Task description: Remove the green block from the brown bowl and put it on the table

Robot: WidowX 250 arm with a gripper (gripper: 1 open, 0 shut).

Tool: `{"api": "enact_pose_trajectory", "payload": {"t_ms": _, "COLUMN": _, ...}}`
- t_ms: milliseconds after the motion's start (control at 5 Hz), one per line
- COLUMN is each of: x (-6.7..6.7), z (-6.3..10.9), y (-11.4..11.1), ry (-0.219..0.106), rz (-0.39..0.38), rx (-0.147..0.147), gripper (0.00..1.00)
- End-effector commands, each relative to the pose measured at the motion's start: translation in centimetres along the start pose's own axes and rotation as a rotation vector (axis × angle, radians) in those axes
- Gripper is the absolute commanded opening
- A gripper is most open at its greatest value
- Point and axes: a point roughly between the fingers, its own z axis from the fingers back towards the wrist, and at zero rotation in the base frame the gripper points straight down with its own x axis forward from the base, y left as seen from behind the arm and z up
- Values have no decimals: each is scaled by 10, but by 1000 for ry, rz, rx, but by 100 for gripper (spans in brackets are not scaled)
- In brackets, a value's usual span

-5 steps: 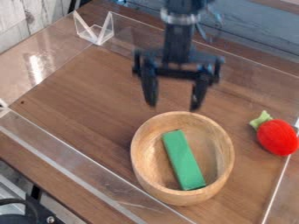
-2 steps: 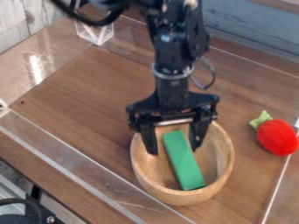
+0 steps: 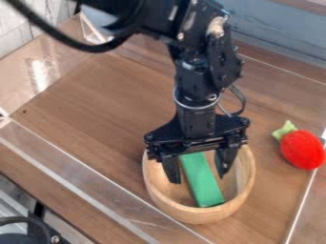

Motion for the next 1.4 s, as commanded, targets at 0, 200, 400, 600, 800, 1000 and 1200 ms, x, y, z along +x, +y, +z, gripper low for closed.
{"api": "enact_pose_trajectory", "payload": {"t_ms": 0, "x": 5, "z": 13, "y": -3, "ry": -25, "rz": -91, "rx": -26, "gripper": 100}}
{"api": "enact_pose_trajectory", "payload": {"t_ms": 200, "x": 20, "z": 10, "y": 2, "ry": -21, "rz": -132, "rx": -25, "gripper": 100}}
{"api": "enact_pose_trajectory", "payload": {"t_ms": 400, "x": 34, "z": 5, "y": 7, "ry": -20, "rz": -137, "rx": -28, "gripper": 100}}
{"api": "enact_pose_trajectory", "payload": {"t_ms": 600, "x": 35, "z": -3, "y": 1, "ry": -27, "rz": -97, "rx": -35, "gripper": 100}}
{"api": "enact_pose_trajectory", "payload": {"t_ms": 800, "x": 33, "z": -8, "y": -5, "ry": -48, "rz": -70, "rx": -29, "gripper": 100}}
{"api": "enact_pose_trajectory", "payload": {"t_ms": 1000, "x": 23, "z": -6, "y": -12, "ry": -65, "rz": -60, "rx": -29, "gripper": 100}}
{"api": "enact_pose_trajectory", "payload": {"t_ms": 1200, "x": 10, "z": -3, "y": -18, "ry": -70, "rz": -67, "rx": -30, "gripper": 100}}
